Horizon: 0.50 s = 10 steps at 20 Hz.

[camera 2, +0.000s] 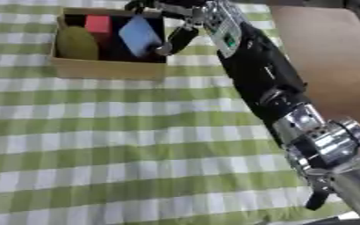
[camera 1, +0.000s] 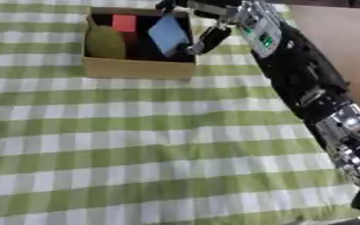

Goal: Pick up objects on the table and place them in the box.

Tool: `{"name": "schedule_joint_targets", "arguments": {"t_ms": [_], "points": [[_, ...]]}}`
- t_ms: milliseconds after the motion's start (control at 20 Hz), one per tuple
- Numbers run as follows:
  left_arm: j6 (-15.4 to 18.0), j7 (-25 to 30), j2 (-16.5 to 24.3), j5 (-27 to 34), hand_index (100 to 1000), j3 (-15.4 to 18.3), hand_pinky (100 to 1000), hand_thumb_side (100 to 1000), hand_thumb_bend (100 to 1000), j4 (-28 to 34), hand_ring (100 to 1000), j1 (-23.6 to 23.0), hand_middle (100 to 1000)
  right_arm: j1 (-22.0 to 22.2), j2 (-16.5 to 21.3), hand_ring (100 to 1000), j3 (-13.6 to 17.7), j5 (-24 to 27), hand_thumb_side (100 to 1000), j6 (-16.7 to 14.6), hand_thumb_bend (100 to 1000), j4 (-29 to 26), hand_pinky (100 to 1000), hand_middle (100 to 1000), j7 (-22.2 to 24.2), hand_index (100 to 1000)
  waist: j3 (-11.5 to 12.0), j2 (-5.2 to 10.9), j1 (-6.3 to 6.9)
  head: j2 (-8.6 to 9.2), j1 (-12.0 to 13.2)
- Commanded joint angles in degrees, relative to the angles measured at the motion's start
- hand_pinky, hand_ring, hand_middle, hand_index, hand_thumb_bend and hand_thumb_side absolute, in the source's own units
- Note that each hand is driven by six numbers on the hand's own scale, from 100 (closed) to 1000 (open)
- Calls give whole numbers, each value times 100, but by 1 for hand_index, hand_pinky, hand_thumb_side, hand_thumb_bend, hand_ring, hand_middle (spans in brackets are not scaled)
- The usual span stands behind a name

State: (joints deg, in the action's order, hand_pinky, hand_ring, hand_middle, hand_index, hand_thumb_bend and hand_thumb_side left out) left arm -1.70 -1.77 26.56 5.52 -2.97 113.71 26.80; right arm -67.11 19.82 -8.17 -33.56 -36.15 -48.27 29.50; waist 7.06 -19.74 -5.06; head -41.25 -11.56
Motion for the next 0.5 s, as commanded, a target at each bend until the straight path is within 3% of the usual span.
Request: {"name": "schedule_joint_targets", "arguments": {"t_ms": [50,200,350,500], "points": [[10,25,41,22,791,0,688,582,100,88,794,36,705,-104,180,977,-2,578,100,110,100,-483,1000,721,212,974,-21,134,52,-10,40],[16,8,47,7,791,16,688,581,100,88,794,4,705,10,438,954,-63,1317,100,420,100,-1182,986,691,248,965,-61,181,57,-57,91],[17,-10,60,-14,791,28,689,580,100,88,794,-38,705,247,822,946,-121,2220,100,886,100,-2218,975,686,207,959,-110,235,68,-85,175],[7,-29,56,-23,791,35,690,579,100,88,795,-70,706,340,964,965,-204,2519,100,1223,100,-2740,979,722,386,973,-167,294,96,-91,276]]}}
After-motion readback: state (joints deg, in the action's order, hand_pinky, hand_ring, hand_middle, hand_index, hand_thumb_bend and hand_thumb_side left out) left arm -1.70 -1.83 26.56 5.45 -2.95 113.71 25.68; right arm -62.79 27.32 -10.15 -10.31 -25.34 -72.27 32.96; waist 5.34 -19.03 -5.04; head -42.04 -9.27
